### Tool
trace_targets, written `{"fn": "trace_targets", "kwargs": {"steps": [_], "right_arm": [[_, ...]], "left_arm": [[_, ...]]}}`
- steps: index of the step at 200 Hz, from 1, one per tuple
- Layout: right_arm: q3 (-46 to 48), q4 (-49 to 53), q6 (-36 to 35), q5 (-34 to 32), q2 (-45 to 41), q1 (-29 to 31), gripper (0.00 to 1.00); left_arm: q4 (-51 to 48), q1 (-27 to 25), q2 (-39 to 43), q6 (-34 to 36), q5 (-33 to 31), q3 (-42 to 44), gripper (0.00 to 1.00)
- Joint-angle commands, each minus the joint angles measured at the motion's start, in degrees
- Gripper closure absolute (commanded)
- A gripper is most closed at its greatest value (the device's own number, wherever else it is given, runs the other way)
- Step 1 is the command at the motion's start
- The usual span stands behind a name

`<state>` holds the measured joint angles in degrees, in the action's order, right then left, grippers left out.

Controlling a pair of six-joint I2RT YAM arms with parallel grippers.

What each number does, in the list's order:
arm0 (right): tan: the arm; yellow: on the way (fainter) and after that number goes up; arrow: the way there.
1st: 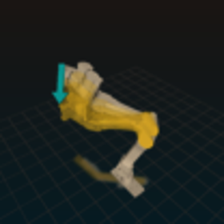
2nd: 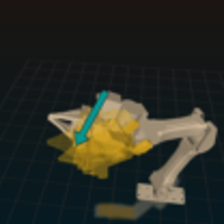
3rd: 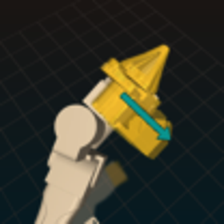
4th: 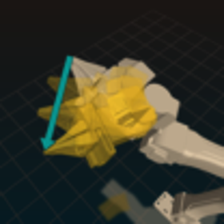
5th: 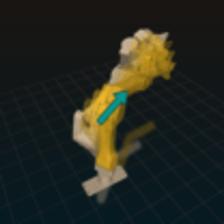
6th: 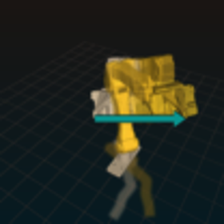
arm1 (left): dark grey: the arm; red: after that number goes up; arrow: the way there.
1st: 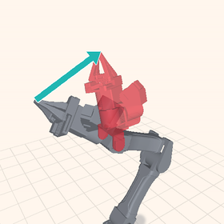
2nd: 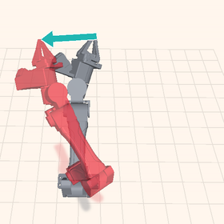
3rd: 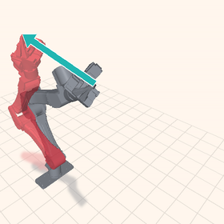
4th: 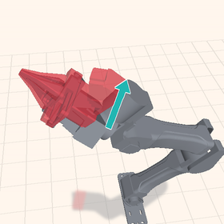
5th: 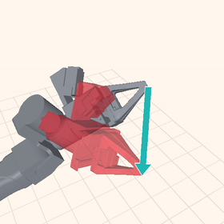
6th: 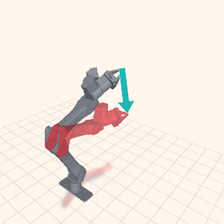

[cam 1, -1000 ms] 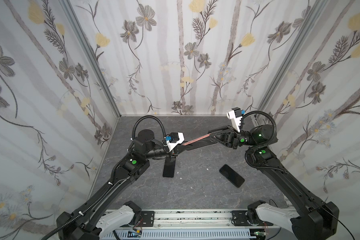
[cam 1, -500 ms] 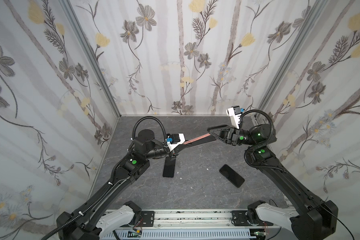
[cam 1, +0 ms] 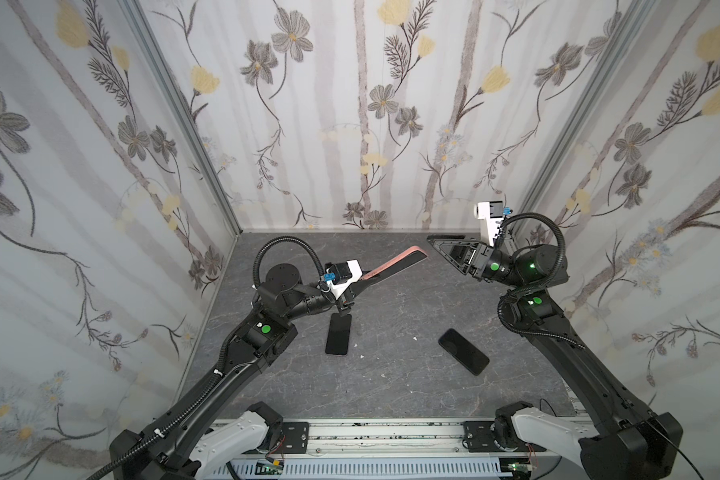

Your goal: Take the phone out of the phone case

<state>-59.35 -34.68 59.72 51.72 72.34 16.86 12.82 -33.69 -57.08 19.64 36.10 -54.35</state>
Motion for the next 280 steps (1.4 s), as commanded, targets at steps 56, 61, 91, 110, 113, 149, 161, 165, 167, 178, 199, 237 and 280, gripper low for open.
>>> {"fn": "trace_targets", "kwargs": {"steps": [56,61,91,110,113,149,161,165,167,178,199,237,280], "right_arm": [[7.5,8.9,-29.1,-12.2,-9.5,0.1,0.23],[7.6,9.6,-30.7,-11.4,-9.8,0.4,0.23],[7.4,12.4,-36.6,-3.5,-8.9,1.9,0.27],[7.9,12.4,-37.3,-0.4,-8.1,2.9,0.31],[8.1,12.1,-37.3,0.0,-8.0,3.1,0.32],[9.0,8.2,-35.5,0.3,-7.4,6.7,0.40],[9.1,6.3,-34.7,-1.4,-6.9,8.3,0.42],[9.1,5.7,-34.5,-1.9,-6.7,8.8,0.43],[9.1,5.4,-34.3,-2.0,-6.6,9.0,0.43],[8.9,3.7,-33.3,-2.7,-5.8,10.0,0.45],[8.3,0.4,-31.3,-3.5,-4.7,11.6,0.49],[6.3,-0.7,-30.9,-3.2,-2.8,14.0,0.52],[5.3,-1.4,-30.7,-3.2,-1.5,15.9,0.56]], "left_arm": [[13.5,0.7,-2.7,-27.2,0.2,-0.3,1.00],[14.3,0.7,-3.5,-29.1,1.4,-0.7,1.00],[19.2,0.9,-7.7,-39.0,7.9,-3.9,1.00],[23.9,0.8,-8.7,-43.9,9.6,-4.3,1.00],[24.8,0.8,-8.8,-44.5,9.6,-4.2,1.00],[35.2,0.4,-10.0,-54.1,10.0,-3.2,1.00],[37.2,-0.1,-10.0,-55.3,9.3,-2.5,1.00],[37.7,-0.3,-10.0,-55.6,9.0,-2.2,1.00],[37.9,-0.4,-10.0,-55.7,9.0,-2.1,1.00],[38.7,-0.6,-10.0,-56.1,8.9,-1.9,1.00],[39.1,-0.9,-10.3,-56.5,9.6,-1.8,1.00],[39.5,-1.3,-10.3,-56.3,9.6,-1.5,1.00],[39.6,-1.6,-10.9,-56.4,10.4,-1.8,1.00]]}}
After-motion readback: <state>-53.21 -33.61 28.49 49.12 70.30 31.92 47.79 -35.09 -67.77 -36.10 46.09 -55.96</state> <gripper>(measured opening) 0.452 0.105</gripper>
